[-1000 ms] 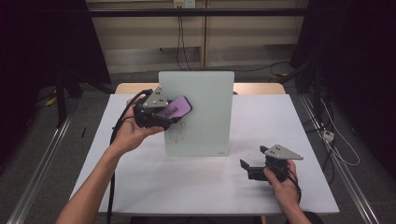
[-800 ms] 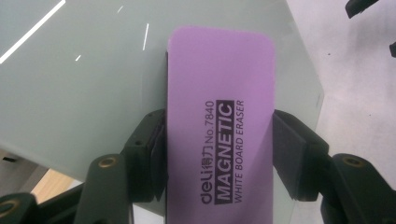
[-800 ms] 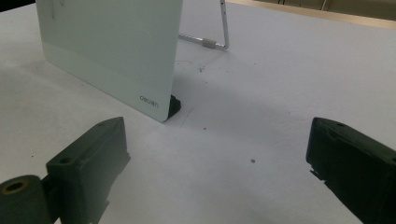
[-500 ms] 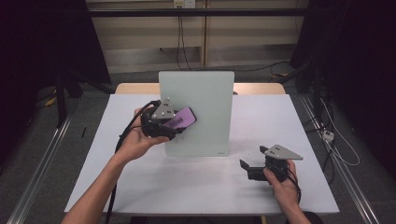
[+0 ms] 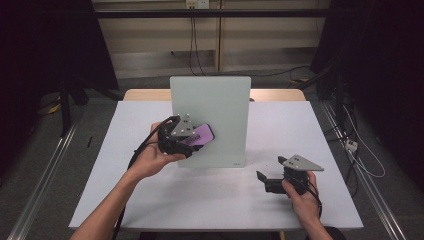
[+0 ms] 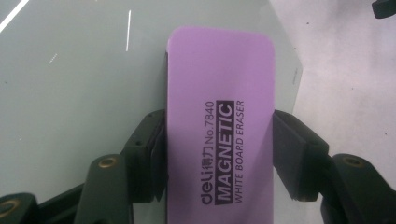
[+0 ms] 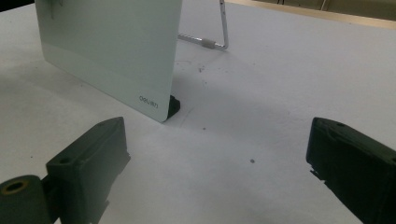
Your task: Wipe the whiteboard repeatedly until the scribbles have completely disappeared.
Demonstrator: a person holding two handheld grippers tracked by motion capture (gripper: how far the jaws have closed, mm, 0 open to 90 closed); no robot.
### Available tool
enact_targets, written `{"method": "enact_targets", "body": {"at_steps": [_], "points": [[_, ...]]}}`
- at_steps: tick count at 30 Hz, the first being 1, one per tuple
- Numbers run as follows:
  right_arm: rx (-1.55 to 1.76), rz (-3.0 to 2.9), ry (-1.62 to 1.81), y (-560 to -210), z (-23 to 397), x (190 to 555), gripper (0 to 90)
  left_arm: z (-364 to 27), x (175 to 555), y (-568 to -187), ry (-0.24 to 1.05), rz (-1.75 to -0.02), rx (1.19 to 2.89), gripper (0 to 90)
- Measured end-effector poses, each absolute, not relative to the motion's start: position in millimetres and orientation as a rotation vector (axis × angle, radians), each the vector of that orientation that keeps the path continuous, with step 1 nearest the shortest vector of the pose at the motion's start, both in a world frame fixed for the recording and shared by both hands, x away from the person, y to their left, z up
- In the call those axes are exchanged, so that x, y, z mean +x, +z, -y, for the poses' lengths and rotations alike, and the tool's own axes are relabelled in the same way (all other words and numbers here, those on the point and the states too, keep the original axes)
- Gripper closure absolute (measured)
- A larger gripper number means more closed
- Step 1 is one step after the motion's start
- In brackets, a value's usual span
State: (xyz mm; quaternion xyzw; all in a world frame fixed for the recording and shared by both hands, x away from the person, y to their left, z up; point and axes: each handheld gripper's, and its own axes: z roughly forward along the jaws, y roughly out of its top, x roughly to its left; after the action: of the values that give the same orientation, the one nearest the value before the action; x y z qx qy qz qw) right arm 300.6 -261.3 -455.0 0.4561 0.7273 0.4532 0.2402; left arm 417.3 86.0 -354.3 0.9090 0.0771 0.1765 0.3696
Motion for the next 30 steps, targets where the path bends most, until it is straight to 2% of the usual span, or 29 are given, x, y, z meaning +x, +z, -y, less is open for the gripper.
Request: {"method": "enact_targets", "body": {"at_steps": [12, 30], "points": [[1.251, -1.987, 1.245, -454.7, 262.9, 299.8, 4.9, -109.1, 430.5, -315.3, 0.551, -0.274, 2.231, 40.9], [1.251, -1.991, 1.242, -455.0, 260.9, 300.4, 5.0, -104.5, 418.6, -350.5, 0.489, -0.228, 2.31, 40.9]]}}
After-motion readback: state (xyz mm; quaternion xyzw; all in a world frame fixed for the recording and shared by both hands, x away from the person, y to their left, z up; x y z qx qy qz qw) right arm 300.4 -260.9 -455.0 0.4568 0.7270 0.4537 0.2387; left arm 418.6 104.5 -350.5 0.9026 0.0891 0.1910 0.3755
